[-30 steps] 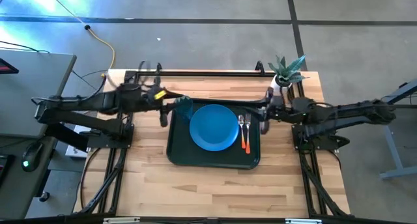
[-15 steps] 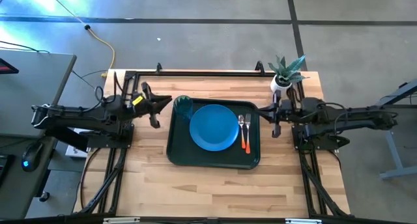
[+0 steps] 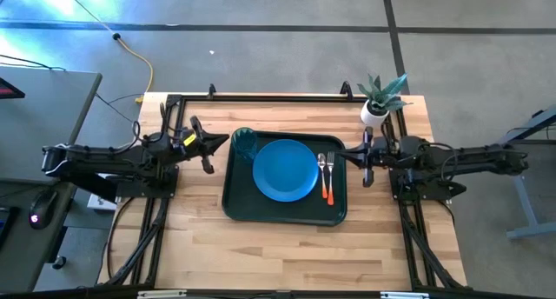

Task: Pick and place plate/cup/fork/spoon on tray
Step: Return to Home Position

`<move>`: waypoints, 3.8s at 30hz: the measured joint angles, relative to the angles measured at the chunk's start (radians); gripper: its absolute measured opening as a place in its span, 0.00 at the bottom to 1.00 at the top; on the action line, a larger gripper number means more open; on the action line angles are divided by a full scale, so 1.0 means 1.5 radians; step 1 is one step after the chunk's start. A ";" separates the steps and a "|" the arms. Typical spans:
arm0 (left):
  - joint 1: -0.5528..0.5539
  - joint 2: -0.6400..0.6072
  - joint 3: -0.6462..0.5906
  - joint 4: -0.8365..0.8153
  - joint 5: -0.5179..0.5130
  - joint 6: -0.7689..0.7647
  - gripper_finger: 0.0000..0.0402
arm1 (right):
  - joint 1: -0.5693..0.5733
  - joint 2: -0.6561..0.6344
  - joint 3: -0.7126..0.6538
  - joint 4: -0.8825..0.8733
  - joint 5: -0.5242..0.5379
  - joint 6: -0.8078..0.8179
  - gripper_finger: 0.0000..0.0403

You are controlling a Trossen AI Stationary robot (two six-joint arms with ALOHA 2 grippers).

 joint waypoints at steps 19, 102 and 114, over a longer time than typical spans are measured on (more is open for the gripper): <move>-0.026 -0.151 -0.082 0.036 0.036 -0.009 0.00 | 0.014 -0.110 -0.002 -0.129 0.001 0.002 0.01; -0.094 -0.363 -0.143 -0.251 0.055 -0.040 0.00 | 0.169 -0.340 -0.190 -0.126 0.056 -0.080 0.01; -0.140 -0.354 -0.143 -0.197 0.019 -0.001 0.00 | 0.169 -0.340 -0.190 -0.139 -0.024 -0.098 0.01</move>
